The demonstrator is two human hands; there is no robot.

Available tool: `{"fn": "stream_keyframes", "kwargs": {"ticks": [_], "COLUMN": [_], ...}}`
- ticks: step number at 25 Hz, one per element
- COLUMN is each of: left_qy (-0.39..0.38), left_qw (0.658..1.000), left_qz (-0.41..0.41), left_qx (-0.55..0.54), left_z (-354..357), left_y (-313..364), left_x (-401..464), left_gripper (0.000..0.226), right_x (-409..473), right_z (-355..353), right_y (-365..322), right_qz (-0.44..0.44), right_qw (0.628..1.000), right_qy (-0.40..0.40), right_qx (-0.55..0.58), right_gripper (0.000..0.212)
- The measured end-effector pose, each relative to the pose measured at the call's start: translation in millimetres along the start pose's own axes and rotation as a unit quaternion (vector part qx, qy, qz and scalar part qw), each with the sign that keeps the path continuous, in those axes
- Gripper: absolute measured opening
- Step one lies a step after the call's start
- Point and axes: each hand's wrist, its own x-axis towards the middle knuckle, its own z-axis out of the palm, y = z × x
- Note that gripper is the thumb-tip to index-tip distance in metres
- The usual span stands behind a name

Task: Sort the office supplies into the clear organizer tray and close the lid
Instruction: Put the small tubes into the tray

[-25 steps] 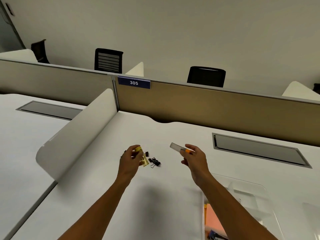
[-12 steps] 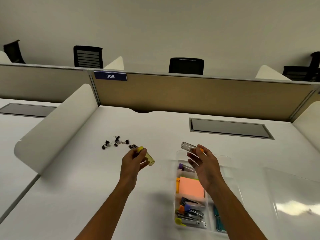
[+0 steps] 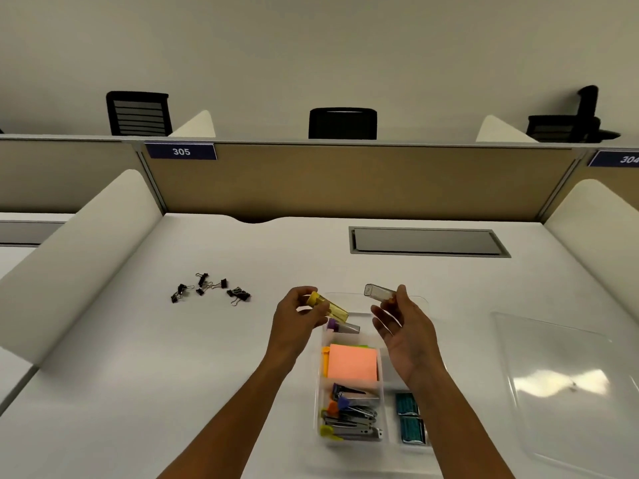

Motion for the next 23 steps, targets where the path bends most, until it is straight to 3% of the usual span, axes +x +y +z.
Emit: {"fn": "stream_keyframes", "kwargs": {"ticks": [5,9,13,19,23], "left_qy": [-0.042,-0.055,-0.063,-0.084,-0.107], "left_qw": [0.993,0.976,0.949,0.917,0.893], "left_qz": [0.009,0.007,0.005,0.013,0.065], "left_qx": [0.114,0.211,0.308,0.39,0.432], "left_z": [20,31,40,52,62], "left_y": [-5,-13,-32,-58,-67], "left_x": [23,46,62,80,86], "left_gripper": [0.032,0.021,0.024,0.028,0.027], "right_x": [10,21,29,39,47], "right_z": [-9,-14,-19,-27,-31], "right_y": [-12,-12,-8,-9,-8], "right_qz": [-0.011,-0.012,-0.016,0.006,0.025], "right_qw": [1.0,0.999,0.998,0.995,0.993], "right_qy": [0.025,0.038,0.035,0.029,0.059], "right_qx": [0.011,-0.018,-0.05,-0.092,-0.102], "right_gripper": [0.045,0.03,0.033,0.034,0.037]}}
